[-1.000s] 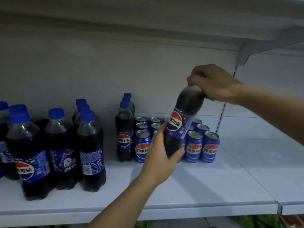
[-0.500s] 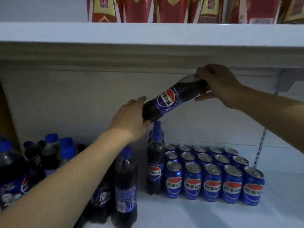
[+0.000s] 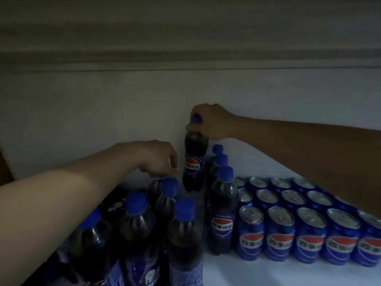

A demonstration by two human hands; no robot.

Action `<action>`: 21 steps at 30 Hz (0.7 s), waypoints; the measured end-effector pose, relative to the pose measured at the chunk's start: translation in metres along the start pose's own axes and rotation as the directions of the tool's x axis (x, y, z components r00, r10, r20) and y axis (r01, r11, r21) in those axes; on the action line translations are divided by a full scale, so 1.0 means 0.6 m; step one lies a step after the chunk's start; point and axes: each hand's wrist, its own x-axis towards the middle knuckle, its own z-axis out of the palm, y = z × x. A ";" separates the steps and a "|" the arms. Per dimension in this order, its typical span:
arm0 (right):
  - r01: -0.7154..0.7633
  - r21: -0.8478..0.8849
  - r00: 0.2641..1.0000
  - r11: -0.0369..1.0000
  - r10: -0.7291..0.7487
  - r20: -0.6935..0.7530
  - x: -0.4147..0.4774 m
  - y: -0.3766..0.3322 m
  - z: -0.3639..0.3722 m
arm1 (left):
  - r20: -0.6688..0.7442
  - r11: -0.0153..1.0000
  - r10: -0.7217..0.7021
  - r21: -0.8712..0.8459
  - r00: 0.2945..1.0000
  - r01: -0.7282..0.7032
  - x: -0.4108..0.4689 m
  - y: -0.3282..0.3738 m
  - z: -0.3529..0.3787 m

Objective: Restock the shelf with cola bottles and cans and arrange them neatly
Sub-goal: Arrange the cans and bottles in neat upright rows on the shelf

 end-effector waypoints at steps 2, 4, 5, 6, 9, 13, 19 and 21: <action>-0.006 -0.062 0.997 0.998 0.010 0.071 0.017 0.000 0.039 | 0.032 1.000 0.007 -0.003 0.999 -0.007 0.005 -0.004 0.002; -0.007 -0.137 0.993 0.991 0.023 0.115 0.022 0.001 0.069 | 0.035 1.000 0.009 -0.016 0.999 -0.009 0.007 -0.007 0.005; -0.014 -0.166 0.992 0.986 0.035 0.125 0.022 0.003 0.080 | 0.025 1.000 0.012 -0.021 1.000 -0.011 0.007 -0.008 0.006; -0.025 -0.186 0.990 0.982 0.050 0.131 0.021 0.004 0.087 | 0.010 0.999 0.016 -0.030 1.000 -0.016 0.006 -0.010 0.008; -0.034 -0.244 0.983 0.969 0.076 0.165 0.015 0.005 0.094 | -0.047 0.996 0.038 -0.074 0.998 -0.041 0.002 -0.012 0.008; -0.043 -0.293 0.969 0.955 0.111 0.220 0.007 -0.003 0.099 | -0.098 0.991 0.069 -0.110 0.993 -0.080 -0.007 -0.014 0.015; -0.037 -0.378 0.943 0.925 0.157 0.292 0.013 -0.017 0.093 | -0.185 0.973 0.149 -0.146 0.971 -0.177 -0.016 -0.032 0.023; -0.031 -0.426 0.937 0.904 0.174 0.301 0.010 -0.021 0.098 | -0.184 0.966 0.165 -0.167 0.969 -0.197 -0.013 -0.038 0.020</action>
